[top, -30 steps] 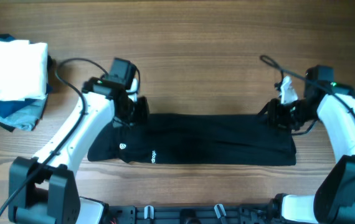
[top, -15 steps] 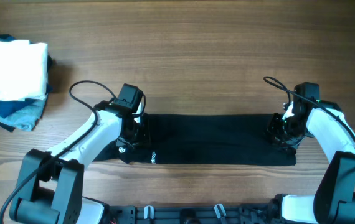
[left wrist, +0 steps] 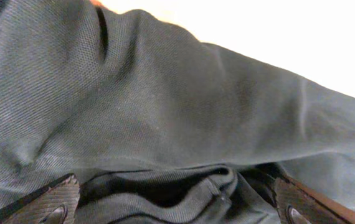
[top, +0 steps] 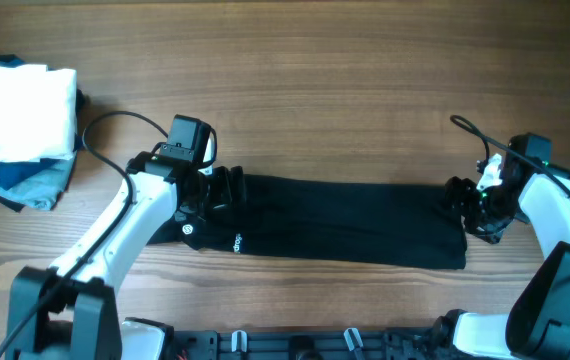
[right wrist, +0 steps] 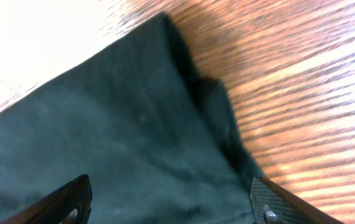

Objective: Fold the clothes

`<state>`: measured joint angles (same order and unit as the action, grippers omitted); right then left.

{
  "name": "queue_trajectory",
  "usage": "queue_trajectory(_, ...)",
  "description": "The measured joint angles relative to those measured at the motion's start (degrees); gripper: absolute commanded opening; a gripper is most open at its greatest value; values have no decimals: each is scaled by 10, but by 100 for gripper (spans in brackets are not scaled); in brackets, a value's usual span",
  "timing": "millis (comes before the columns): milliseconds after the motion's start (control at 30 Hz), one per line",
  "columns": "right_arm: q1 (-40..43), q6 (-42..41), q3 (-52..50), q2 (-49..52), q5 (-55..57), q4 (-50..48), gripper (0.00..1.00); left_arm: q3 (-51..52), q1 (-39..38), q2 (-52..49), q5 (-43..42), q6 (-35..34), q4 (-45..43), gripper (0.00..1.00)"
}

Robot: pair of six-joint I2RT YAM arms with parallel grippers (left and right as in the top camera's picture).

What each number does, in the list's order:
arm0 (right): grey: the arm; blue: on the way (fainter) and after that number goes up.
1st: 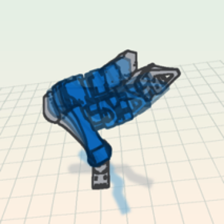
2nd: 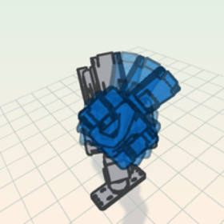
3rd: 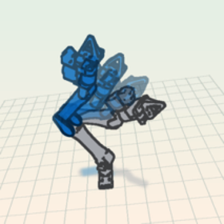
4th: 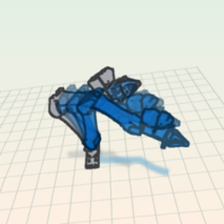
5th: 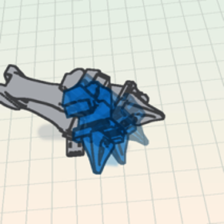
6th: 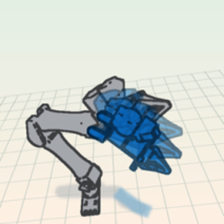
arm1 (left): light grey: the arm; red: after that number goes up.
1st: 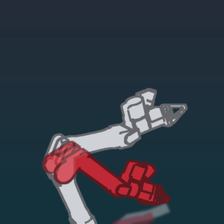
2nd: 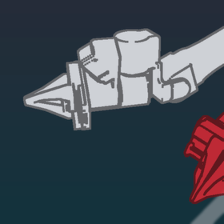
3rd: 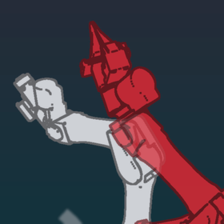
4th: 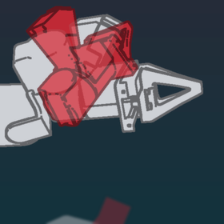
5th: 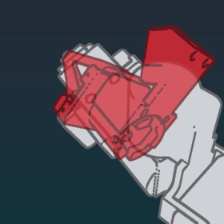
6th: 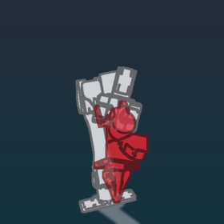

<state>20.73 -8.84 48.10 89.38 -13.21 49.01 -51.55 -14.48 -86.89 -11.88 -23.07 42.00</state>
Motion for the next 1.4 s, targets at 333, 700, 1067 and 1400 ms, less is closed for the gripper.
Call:
queue_trajectory(333,2,-18,-89,-33,-15,-119,46,-1,0,26,0,0,12,100)
queue_trajectory(700,1,-5,-51,-11,-72,-128,4,-1,15,26,0,0,15,100)
queue_trajectory(1067,0,-16,96,-11,77,-45,4,-2,48,26,0,0,8,100)
queue_trajectory(1400,-75,-14,104,-11,40,-31,4,-2,58,26,0,0,17,100)
